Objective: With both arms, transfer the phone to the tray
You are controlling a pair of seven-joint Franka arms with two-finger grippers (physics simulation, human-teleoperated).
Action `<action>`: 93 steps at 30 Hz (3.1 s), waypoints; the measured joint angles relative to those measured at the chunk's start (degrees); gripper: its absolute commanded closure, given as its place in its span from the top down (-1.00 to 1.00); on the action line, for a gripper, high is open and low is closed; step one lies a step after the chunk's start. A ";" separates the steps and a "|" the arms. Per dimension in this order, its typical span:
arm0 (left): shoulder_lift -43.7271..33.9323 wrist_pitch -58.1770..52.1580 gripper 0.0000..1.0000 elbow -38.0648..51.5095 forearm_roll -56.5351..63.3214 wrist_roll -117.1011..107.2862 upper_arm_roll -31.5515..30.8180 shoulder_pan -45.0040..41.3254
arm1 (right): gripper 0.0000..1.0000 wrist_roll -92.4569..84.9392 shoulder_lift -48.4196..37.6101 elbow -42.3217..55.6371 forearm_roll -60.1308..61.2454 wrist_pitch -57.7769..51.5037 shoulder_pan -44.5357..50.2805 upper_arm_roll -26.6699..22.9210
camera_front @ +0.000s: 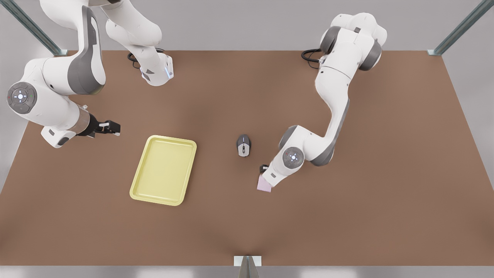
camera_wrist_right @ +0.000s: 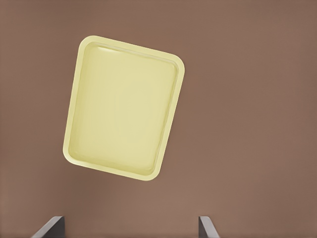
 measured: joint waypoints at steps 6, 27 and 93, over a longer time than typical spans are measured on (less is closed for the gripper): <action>-19.14 -22.73 1.00 6.10 5.84 3.33 3.00 18.61 | 1.00 4.17 16.08 11.14 -1.66 3.48 8.62 6.56; -33.26 -39.83 1.00 -6.85 4.67 19.64 0.62 19.39 | 1.00 56.52 60.72 46.22 -10.64 40.23 42.26 1.11; -32.82 -40.12 1.00 -4.48 7.14 26.82 0.17 19.23 | 1.00 63.94 70.89 49.27 -23.96 51.99 66.43 -29.66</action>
